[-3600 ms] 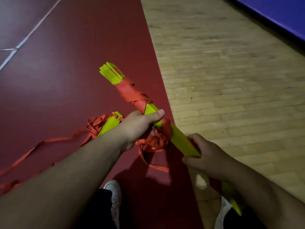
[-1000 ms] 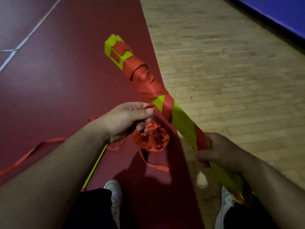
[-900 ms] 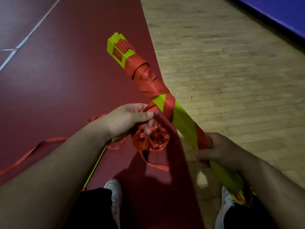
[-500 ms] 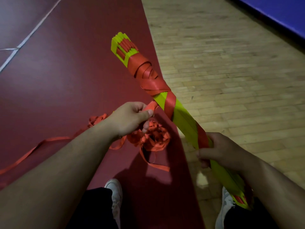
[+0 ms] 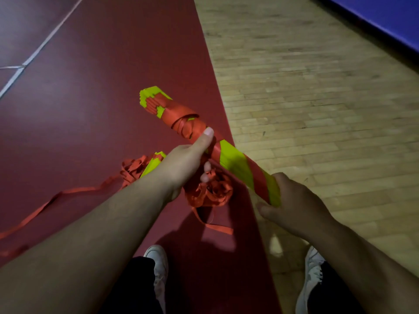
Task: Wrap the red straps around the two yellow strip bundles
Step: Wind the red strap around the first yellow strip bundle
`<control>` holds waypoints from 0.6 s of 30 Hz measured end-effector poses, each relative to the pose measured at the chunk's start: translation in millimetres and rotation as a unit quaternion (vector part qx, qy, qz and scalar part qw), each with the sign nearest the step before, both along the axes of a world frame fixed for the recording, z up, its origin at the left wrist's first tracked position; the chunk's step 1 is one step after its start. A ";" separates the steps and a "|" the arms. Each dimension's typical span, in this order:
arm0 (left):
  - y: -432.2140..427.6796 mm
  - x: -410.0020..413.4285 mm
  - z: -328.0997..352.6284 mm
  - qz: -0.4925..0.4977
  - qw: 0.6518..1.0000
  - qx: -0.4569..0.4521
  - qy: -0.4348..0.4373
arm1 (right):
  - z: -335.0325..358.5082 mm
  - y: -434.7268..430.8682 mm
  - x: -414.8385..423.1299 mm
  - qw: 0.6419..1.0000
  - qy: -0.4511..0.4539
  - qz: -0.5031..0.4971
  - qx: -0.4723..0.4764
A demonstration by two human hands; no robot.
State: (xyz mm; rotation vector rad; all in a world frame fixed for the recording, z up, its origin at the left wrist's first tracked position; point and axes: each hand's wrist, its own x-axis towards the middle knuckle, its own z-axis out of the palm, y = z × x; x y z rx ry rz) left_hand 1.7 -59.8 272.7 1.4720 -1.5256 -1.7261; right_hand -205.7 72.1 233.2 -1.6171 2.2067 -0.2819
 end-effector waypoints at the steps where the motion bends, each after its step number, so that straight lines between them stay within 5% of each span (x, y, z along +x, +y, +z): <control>1: 0.0 -0.9 -2.2 0.025 1.000 0.005 -0.010 | -0.6 0.9 1.5 1.000 -0.017 0.016 0.009; 4: -1.4 3.2 -6.1 0.041 0.997 -0.026 -0.057 | -5.2 2.6 2.5 0.997 -0.052 0.060 -0.003; 11: -2.4 6.4 -2.8 -0.020 0.987 0.014 0.158 | 5.2 0.3 -8.0 0.951 -0.294 0.040 0.089; 14: -2.1 5.1 0.2 -0.014 0.976 0.039 0.212 | 6.2 2.2 -9.0 0.896 -0.423 0.028 0.133; 18: -3.2 6.4 -3.3 -0.036 0.964 0.053 0.259 | 5.3 7.9 -9.5 0.777 -0.586 0.022 0.230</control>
